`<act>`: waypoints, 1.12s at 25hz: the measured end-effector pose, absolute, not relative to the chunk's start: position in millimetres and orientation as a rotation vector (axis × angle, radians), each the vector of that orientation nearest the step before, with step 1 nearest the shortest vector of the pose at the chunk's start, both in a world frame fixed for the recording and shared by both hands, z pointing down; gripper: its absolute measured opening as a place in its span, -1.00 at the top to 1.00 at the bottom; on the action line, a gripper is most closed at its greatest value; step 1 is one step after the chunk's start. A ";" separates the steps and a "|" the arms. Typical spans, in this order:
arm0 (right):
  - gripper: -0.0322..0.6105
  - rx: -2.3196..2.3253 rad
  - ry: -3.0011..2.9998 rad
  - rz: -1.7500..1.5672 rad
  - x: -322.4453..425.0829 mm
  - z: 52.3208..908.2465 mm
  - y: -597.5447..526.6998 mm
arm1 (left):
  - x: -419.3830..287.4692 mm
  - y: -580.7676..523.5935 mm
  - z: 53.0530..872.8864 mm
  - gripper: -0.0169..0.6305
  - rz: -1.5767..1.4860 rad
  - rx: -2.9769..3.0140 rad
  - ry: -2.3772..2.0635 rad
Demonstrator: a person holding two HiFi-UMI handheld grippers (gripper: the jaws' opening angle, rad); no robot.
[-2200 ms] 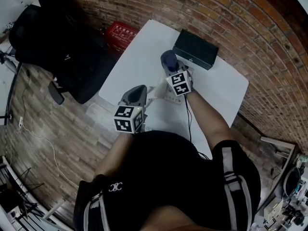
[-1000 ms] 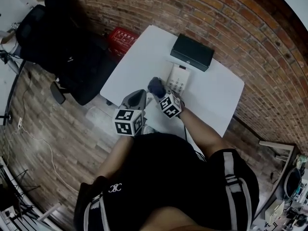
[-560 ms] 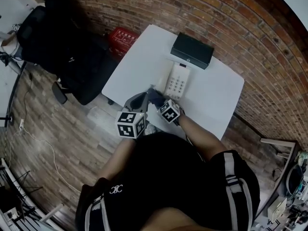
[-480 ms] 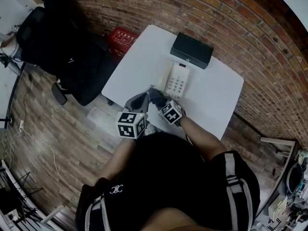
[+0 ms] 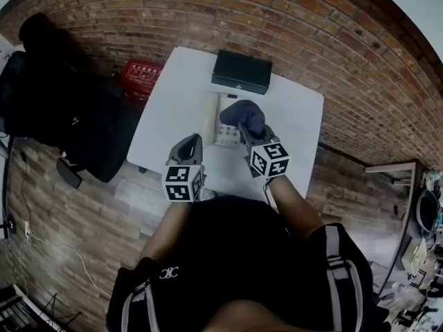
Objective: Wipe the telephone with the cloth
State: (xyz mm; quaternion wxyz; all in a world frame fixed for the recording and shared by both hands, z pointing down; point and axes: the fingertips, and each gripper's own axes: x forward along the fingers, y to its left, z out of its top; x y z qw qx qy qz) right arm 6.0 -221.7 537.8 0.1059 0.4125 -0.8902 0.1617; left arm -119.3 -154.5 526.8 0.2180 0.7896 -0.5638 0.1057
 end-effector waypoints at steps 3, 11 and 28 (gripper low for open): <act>0.80 1.464 -2.599 0.340 55.0 491.2 -225.1 | -99.8 -170.5 520.8 0.96 0.301 2.276 -1.514; 0.80 1.784 -2.467 0.162 136.8 456.4 -178.4 | -44.4 -188.4 510.7 0.96 0.326 2.404 -1.399; 0.80 1.767 -2.505 0.235 155.7 463.6 -164.3 | -19.8 -172.4 512.5 0.96 0.379 2.393 -1.371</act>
